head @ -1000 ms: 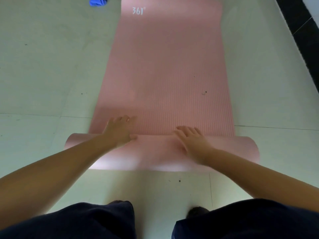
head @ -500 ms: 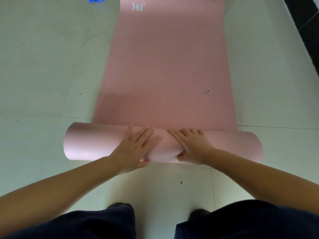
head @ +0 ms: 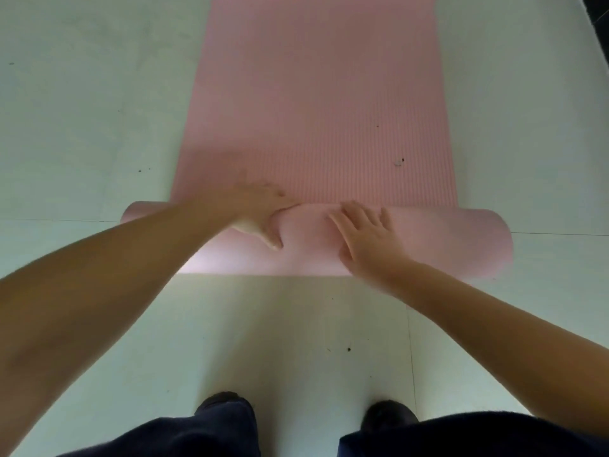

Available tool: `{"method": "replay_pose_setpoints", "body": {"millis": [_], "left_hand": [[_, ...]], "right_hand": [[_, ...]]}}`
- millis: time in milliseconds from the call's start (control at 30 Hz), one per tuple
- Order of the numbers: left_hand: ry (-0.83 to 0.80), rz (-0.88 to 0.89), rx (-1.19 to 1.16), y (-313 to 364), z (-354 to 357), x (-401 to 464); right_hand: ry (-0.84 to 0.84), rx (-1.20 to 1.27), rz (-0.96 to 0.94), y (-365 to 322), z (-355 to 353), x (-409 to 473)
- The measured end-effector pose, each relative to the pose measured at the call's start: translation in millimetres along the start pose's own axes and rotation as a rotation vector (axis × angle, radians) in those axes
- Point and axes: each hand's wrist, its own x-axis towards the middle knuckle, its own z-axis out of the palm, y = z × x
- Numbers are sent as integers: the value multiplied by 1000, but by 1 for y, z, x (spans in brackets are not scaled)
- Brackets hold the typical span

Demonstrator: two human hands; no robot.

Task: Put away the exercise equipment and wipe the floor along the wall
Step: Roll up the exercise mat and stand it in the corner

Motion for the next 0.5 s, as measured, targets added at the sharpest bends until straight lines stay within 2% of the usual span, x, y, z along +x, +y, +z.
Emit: {"method": "replay_pose_setpoints", "body": {"millis": [67,133,167,233,300,500], "left_hand": [[181,-111,104,-12,-26,4],[421,-224,72,-21,-38,6],[467,-248,-2,-22,-36,6],[323,-237,-112,-13,-19,7],[179,-225,-35,-4,3,9],[244,-265,116,-13,-1,25]], "right_hand": [[51,-87,-45,-8,11,-12],[-45,-184,-32,-3,16,-10],[-78,-214,-11,3,14,-4],[-92,-241,12,14,6,14],[-85,-246,23,18,0,35],[-3,-317,58,32,-13,70]]}}
